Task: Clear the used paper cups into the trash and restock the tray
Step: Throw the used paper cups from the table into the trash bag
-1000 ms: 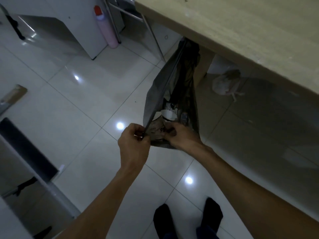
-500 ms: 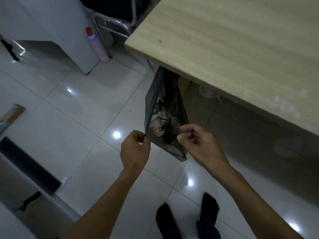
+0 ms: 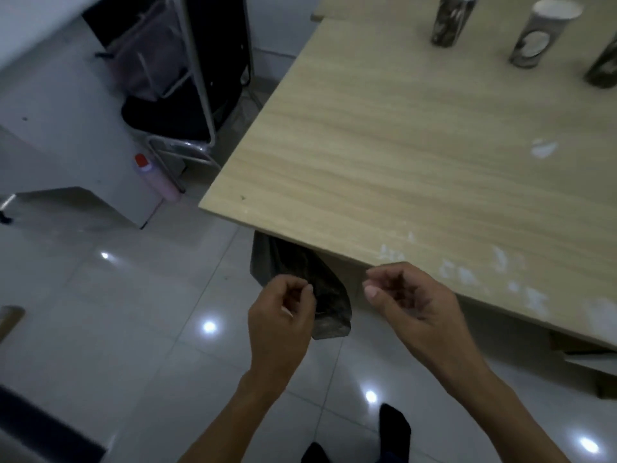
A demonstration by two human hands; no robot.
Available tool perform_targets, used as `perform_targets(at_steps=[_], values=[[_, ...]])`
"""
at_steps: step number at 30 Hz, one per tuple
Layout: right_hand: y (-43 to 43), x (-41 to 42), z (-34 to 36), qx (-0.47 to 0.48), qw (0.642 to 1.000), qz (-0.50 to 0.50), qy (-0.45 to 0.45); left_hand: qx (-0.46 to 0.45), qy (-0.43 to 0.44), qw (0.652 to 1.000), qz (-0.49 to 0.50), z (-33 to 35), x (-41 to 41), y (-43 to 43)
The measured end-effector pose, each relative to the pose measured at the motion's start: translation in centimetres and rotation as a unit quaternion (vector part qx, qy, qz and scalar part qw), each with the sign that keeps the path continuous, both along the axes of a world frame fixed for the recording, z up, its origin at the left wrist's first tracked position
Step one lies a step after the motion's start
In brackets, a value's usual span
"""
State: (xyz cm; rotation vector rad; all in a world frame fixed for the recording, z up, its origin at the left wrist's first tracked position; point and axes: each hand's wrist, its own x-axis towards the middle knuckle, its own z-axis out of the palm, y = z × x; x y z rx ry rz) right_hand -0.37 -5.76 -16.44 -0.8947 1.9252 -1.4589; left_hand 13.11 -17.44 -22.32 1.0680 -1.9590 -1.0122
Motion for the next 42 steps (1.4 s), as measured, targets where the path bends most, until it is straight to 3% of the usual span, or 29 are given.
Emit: perform_targets(at_steps=[5, 11, 22, 29, 33, 37, 42], values=[[2.0, -2.7, 2.5, -0.024, 0.997, -0.07, -0.003, -0.09, 0.035, 0.992, -0.078, 4.2, -4.2, 0.9], [5.2, -7.4, 4.3, -0.033, 0.988, -0.147, 0.016, -0.121, 0.031, 0.985, -0.12, 6.7, -11.7, 1.0], [8.7, -18.5, 4.1, -0.025, 0.972, -0.232, 0.029, -0.145, -0.176, 0.954, -0.193, 5.1, -27.6, 1.4], [9.6, -26.4, 1.7, 0.022, 0.968, -0.243, 0.059, -0.186, -0.279, 0.926, -0.175, 2.2, -33.4, 2.1], [9.6, -32.2, 0.0, 0.066, 0.957, -0.233, 0.162, -0.199, -0.29, 0.922, -0.164, 2.1, -37.7, 1.9], [9.3, -35.9, -2.0, 0.159, 0.919, -0.213, 0.292, -0.203, -0.285, 0.923, -0.163, 2.4, -42.2, 1.8], [9.2, -37.4, -3.5, 0.223, 0.9, -0.168, 0.335, -0.163, -0.199, 0.942, -0.217, 4.0, -48.9, 2.9]])
